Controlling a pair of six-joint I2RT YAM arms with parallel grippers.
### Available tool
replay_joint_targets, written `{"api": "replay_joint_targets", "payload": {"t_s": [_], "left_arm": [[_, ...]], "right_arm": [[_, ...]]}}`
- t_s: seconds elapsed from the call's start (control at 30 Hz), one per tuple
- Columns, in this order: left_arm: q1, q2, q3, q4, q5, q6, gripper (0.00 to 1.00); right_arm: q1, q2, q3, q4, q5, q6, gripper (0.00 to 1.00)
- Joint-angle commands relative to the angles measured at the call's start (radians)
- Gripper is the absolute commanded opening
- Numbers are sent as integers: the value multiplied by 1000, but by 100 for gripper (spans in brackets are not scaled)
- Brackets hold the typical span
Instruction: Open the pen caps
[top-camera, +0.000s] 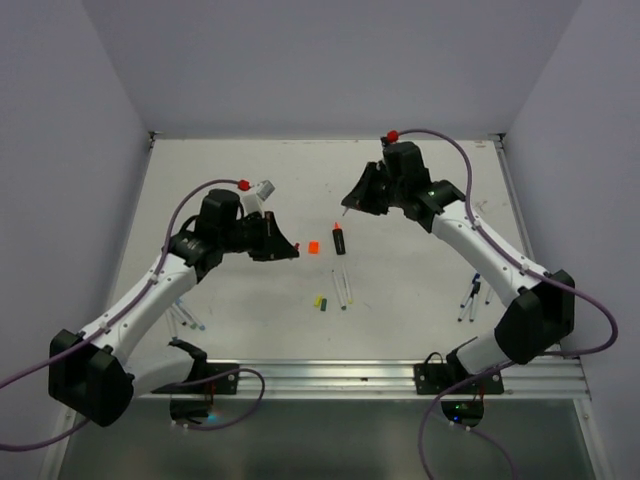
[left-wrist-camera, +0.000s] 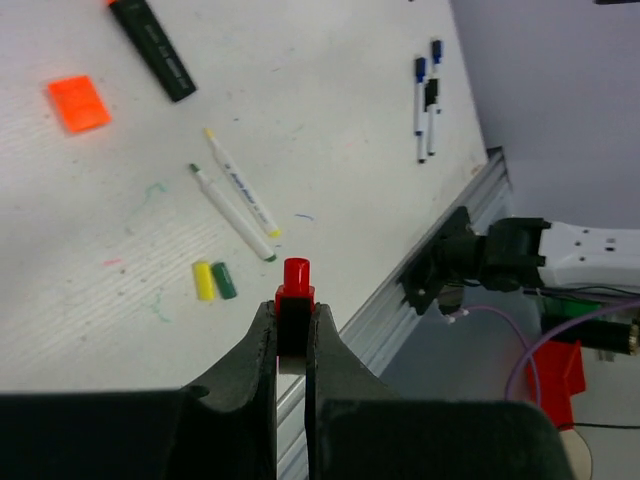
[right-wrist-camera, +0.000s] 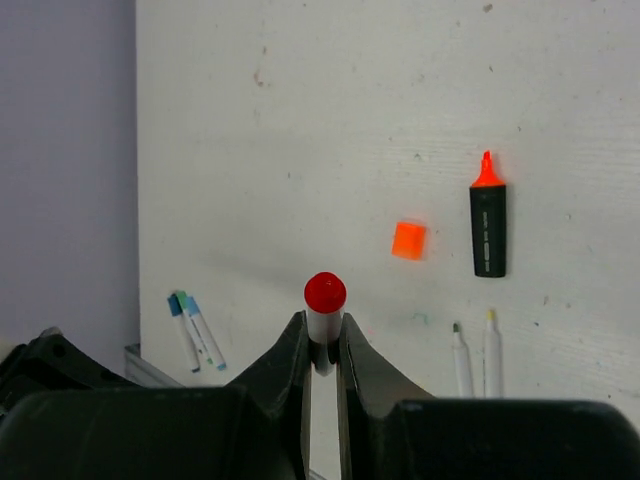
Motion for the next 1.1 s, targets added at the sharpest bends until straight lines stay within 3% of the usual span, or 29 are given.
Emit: {"api": "replay_joint_targets", "payload": {"t_s": [0.0, 0.17, 0.53, 1.07], "left_arm": [[6, 96, 72, -159, -187, 86, 0], [4, 211, 91, -147, -343, 60, 0], [15, 411, 154, -154, -590, 116, 0], [170, 558, 163, -108, -568, 164, 0]], "right_arm": [[-11, 111, 106, -200, 19, -119, 0], [-14, 250, 231, -418, 84, -265, 0], [-149, 320, 129, -526, 164, -319, 0], [-260, 465, 116, -509, 195, -379, 0]]}}
